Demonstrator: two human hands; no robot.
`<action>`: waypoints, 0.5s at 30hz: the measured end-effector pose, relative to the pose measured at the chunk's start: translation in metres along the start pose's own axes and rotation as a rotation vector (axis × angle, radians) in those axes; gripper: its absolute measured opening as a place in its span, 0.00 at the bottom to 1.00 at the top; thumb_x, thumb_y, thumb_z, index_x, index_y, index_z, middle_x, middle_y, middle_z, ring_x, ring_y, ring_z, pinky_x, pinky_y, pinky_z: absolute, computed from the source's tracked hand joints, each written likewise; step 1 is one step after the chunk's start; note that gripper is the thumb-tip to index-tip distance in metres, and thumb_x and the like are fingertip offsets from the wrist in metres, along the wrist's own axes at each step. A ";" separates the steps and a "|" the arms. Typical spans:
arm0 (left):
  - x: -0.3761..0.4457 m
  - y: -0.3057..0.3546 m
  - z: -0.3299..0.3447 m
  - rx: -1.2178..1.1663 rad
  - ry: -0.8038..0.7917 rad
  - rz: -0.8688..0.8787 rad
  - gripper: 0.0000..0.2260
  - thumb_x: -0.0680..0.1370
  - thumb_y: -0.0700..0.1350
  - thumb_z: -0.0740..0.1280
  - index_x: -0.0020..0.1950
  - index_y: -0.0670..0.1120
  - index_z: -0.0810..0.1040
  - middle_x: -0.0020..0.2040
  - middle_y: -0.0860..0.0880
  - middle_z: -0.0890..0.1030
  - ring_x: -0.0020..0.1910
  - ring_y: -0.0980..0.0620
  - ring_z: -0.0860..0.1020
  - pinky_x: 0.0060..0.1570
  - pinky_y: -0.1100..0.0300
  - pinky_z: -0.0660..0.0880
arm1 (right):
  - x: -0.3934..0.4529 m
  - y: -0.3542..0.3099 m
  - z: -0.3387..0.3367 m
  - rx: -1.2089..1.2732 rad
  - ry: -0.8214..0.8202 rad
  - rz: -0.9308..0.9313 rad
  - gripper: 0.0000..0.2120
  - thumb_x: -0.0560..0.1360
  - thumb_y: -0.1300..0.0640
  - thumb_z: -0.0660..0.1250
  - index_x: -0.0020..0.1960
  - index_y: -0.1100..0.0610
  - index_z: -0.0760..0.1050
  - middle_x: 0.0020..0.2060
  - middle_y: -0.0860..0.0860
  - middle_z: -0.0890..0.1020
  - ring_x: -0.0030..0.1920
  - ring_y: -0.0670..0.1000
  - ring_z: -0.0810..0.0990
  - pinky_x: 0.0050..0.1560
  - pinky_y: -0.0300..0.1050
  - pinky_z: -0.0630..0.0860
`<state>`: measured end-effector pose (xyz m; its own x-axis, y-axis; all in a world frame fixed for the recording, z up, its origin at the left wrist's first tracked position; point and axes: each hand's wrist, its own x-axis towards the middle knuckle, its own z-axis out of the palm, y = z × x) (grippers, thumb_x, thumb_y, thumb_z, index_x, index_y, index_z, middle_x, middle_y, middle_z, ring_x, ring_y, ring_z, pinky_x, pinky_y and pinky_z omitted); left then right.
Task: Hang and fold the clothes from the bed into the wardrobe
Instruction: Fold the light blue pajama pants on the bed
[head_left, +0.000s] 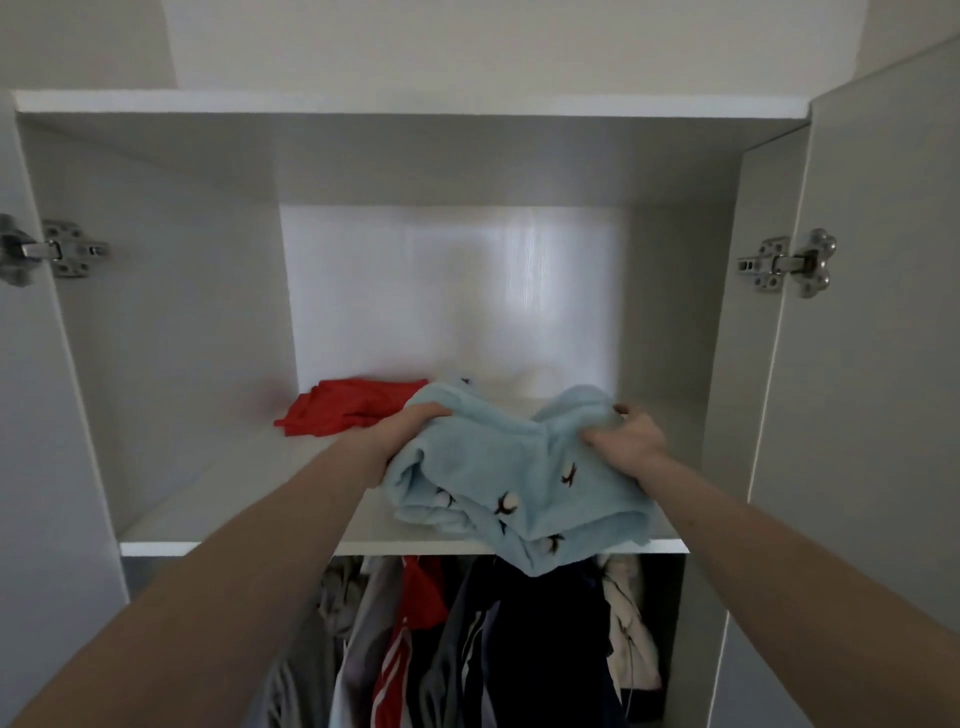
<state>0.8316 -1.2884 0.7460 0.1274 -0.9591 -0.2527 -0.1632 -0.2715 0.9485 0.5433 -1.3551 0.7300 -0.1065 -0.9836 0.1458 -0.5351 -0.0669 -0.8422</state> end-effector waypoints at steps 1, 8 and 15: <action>0.008 0.000 -0.001 0.004 0.020 0.001 0.30 0.74 0.65 0.69 0.66 0.44 0.80 0.59 0.42 0.84 0.61 0.43 0.81 0.69 0.47 0.74 | 0.005 0.001 0.002 -0.060 -0.009 -0.008 0.34 0.74 0.49 0.73 0.76 0.54 0.66 0.70 0.59 0.74 0.68 0.61 0.75 0.68 0.51 0.73; 0.007 -0.024 0.000 0.481 0.446 0.860 0.29 0.76 0.65 0.65 0.73 0.54 0.71 0.71 0.54 0.72 0.70 0.53 0.71 0.71 0.49 0.68 | -0.018 0.014 0.026 -0.422 -0.063 -0.346 0.33 0.70 0.35 0.68 0.73 0.41 0.70 0.77 0.48 0.64 0.77 0.56 0.61 0.78 0.55 0.58; 0.049 -0.063 0.001 1.149 0.143 0.890 0.38 0.74 0.69 0.65 0.80 0.60 0.56 0.79 0.59 0.58 0.78 0.56 0.57 0.77 0.55 0.54 | -0.009 0.040 0.075 -0.614 -0.234 -0.408 0.40 0.71 0.22 0.47 0.78 0.38 0.61 0.77 0.42 0.64 0.77 0.51 0.63 0.77 0.54 0.57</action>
<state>0.8470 -1.3181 0.6732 -0.3478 -0.8434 0.4096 -0.9050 0.4162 0.0884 0.5858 -1.3615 0.6554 0.3424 -0.9154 0.2116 -0.8699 -0.3940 -0.2966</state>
